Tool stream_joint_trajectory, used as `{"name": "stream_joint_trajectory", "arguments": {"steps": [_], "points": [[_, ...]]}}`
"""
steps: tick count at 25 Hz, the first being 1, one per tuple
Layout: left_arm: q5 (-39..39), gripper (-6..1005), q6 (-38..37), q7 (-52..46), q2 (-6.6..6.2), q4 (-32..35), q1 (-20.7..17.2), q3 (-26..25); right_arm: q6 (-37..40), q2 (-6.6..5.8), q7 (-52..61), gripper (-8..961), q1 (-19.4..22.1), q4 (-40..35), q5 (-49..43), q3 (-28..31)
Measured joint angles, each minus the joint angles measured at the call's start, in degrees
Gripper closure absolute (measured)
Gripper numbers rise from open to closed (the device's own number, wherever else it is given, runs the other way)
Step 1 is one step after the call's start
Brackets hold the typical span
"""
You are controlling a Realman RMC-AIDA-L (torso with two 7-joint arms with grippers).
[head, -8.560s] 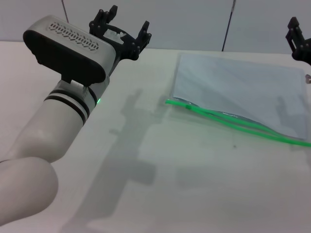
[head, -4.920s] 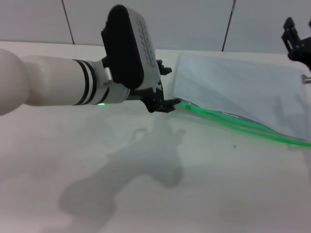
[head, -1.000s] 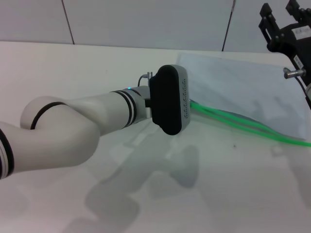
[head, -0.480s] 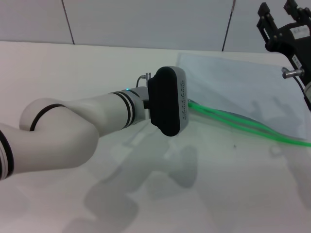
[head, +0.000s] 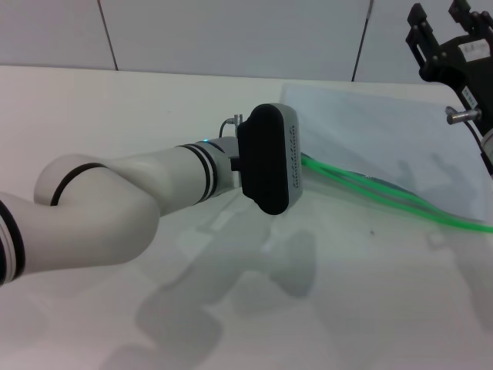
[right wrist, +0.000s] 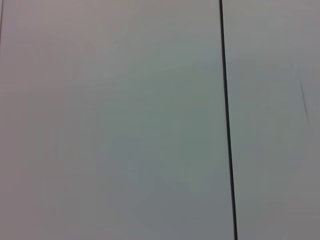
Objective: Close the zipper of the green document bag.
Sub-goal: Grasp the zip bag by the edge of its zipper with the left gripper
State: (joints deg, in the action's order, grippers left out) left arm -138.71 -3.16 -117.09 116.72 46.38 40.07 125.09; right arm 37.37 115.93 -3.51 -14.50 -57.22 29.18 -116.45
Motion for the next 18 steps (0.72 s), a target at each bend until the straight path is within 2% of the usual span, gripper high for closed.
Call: {"name": "stream_joint_trajectory", "arguments": {"steps": [8, 18], "points": [[1.79, 602, 0.04, -0.07, 0.08, -0.41, 0.13, -0.03, -0.02, 0.0, 0.0, 376, -0.01, 0.0, 0.0, -0.08], [1.79, 638, 0.43, 0.03, 0.09, -0.65, 0.17, -0.03, -0.02, 0.0, 0.0, 375, -0.03, -0.16, 0.0, -0.27]]}}
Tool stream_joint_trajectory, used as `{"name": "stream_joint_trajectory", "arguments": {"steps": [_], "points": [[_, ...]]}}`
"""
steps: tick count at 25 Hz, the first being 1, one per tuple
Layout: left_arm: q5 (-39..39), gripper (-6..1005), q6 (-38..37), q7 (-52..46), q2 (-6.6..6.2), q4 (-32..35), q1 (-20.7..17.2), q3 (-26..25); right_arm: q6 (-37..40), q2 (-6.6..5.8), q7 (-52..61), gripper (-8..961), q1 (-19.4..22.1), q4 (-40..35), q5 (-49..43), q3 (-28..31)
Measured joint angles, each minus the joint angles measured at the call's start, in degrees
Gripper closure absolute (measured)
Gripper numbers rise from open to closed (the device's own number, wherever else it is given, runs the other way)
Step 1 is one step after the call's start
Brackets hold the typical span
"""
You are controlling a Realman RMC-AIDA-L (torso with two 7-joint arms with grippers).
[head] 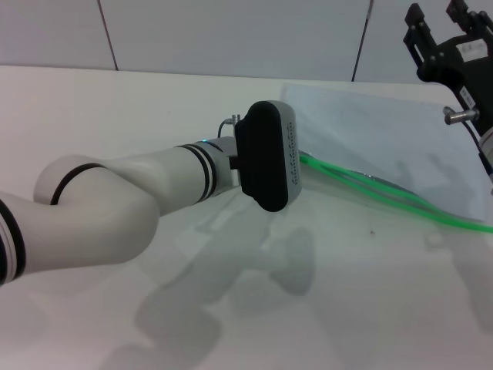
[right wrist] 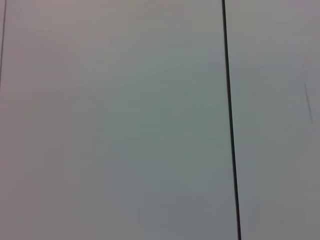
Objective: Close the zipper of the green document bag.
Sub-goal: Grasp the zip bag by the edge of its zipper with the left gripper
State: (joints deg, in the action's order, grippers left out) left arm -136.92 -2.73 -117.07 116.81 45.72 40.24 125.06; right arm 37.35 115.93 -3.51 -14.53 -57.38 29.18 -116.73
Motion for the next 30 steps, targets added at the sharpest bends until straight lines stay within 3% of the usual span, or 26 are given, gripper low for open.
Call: {"name": "stream_joint_trajectory", "arguments": {"steps": [20, 25, 30], "points": [[2.98, 755, 6.17, -0.09, 0.26, -2.82, 1.22, 2.97, -0.36, 0.0, 0.0, 375, -0.06, -0.54, 0.0, -0.52], [4.38, 891, 6.6, 0.1, 0.13, -3.3, 1.46, 2.88, -0.36, 0.0, 0.0, 375, -0.06, -0.54, 0.0, -0.52], [4.38, 886, 6.74, 0.39, 0.11, -3.64, 1.51, 2.99, -0.35, 0.0, 0.0, 375, -0.06, -0.53, 0.0, -0.52]]}}
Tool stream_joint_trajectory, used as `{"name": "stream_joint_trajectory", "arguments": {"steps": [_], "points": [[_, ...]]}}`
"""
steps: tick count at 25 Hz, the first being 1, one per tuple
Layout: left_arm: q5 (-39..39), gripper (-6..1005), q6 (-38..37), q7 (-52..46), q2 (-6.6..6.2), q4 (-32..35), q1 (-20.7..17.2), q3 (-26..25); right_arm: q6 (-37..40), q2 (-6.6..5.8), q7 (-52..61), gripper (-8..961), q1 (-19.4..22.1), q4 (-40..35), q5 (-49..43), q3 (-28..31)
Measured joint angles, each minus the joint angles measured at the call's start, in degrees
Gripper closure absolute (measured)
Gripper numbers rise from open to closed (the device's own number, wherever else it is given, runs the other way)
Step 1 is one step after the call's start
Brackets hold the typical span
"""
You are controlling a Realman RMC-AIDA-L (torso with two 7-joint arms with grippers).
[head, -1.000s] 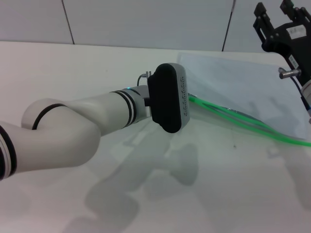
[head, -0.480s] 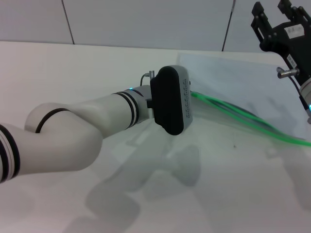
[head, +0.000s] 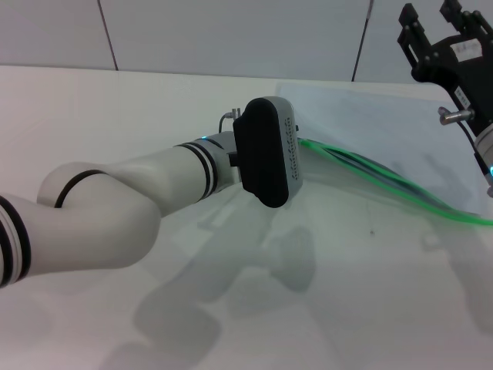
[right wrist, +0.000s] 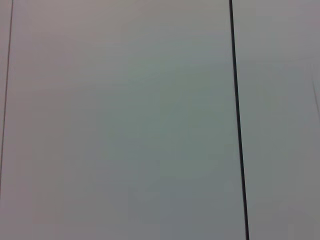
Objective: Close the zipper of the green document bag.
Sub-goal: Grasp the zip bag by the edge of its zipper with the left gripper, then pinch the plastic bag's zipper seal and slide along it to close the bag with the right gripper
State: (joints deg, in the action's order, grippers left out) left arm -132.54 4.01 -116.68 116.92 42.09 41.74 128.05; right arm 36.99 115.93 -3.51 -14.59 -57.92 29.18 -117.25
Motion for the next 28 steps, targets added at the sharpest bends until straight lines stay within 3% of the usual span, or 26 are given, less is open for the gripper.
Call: {"name": "stream_joint_trajectory", "arguments": {"steps": [10, 15, 19, 24, 28], "points": [[0.03, 905, 0.5, -0.27, -0.11, 0.68, -0.72, 0.07, -1.93, -0.49, 2.94, 375, 0.28, -0.75, -0.39, 0.19], [0.06, 925, 0.5, -0.32, -0.24, 2.73, -1.67, 0.1, -8.23, -3.56, 12.35, 375, -0.16, -4.29, -6.45, 0.35], [0.09, 945, 0.01, -0.25, -0.43, 4.78, -2.62, 0.1, -8.07, -6.17, 25.91, 375, -0.85, -4.57, -16.84, 0.33], [-0.14, 945, -0.15, 0.15, -0.47, 6.41, -3.52, 0.09, 0.01, -8.15, 46.2, 375, -2.2, -0.4, -33.07, 3.45], [-0.08, 945, -0.17, 0.17, -0.47, 7.07, -3.93, 0.09, 14.5, -7.85, 58.44, 375, -4.95, 9.5, -45.86, 10.13]]}}
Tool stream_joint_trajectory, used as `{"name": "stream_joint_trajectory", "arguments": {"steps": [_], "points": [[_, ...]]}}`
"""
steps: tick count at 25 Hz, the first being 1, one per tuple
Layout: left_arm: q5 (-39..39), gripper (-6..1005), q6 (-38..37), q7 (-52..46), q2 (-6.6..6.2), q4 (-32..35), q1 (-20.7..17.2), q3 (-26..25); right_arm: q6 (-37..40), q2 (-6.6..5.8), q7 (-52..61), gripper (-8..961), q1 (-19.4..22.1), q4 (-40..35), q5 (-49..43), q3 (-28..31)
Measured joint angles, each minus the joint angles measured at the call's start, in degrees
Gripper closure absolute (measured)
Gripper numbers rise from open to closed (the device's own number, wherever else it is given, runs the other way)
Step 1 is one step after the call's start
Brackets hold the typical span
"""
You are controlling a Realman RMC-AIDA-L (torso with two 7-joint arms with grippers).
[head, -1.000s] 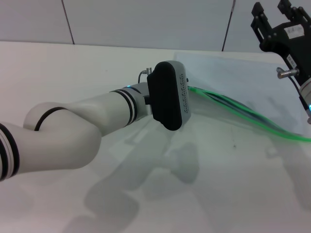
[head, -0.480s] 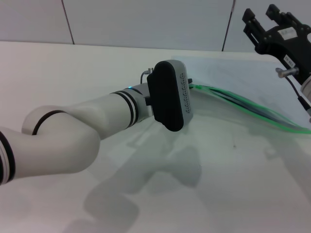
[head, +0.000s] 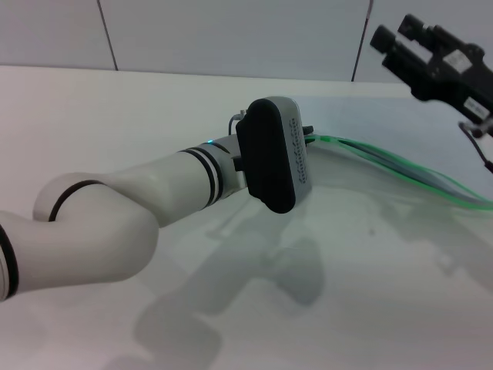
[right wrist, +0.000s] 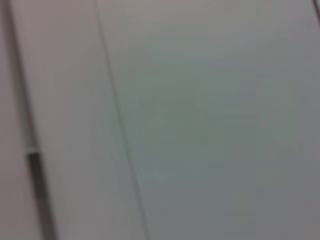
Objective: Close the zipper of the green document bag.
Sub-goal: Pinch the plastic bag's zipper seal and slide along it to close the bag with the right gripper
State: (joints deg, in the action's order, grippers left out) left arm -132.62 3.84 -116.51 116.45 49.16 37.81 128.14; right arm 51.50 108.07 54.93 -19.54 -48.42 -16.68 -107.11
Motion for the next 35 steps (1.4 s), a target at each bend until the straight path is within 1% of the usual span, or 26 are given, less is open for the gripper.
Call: {"name": "stream_joint_trajectory", "arguments": {"steps": [3, 5, 7, 9, 11, 14, 17, 19, 26, 35], "points": [[0.04, 945, -0.06, 0.0, -0.04, 1.15, -0.77, -0.07, 8.2, 0.53, 3.69, 375, -3.87, 7.71, -8.24, 4.95], [-0.08, 945, -0.07, 0.0, -0.09, 1.92, -1.27, -0.16, 10.2, 0.95, 4.0, 375, -5.64, 10.34, -12.6, 6.82], [-0.1, 945, -0.07, 0.0, -0.14, 2.43, -1.58, -0.15, 10.38, 1.66, 2.93, 375, -6.71, 11.3, -17.14, 8.41], [0.0, 945, -0.07, -0.13, -0.15, 2.66, -1.7, -0.15, 9.61, 2.91, 0.75, 375, -7.47, 11.47, -22.06, 10.59], [0.11, 945, -0.08, -0.43, -0.16, 2.85, -1.76, -0.16, 8.54, 4.65, -1.54, 375, -7.8, 11.24, -26.76, 13.7], [0.12, 945, -0.07, -0.44, -0.18, 3.72, -2.24, -0.22, 8.06, 6.7, -3.45, 376, -7.82, 10.92, -33.42, 18.46], [0.12, 944, -0.17, -0.29, -0.24, 4.74, -2.74, -0.43, 8.07, 7.73, -5.22, 377, -7.59, 11.01, -37.1, 22.13], [0.11, 944, -0.47, -0.37, -0.27, 5.18, -2.74, -0.54, 7.94, 7.81, -6.24, 377, -7.61, 11.41, -37.68, 22.9], [0.09, 944, -0.78, -0.32, -0.4, 6.64, -3.29, -0.62, 7.55, 7.77, -10.3, 378, -7.52, 11.88, -38.08, 22.68], [-0.17, 944, -1.46, -0.03, -0.69, 8.08, -3.73, -0.71, 7.04, 7.84, -10.61, 379, -7.48, 12.45, -42.37, 22.21]]}}
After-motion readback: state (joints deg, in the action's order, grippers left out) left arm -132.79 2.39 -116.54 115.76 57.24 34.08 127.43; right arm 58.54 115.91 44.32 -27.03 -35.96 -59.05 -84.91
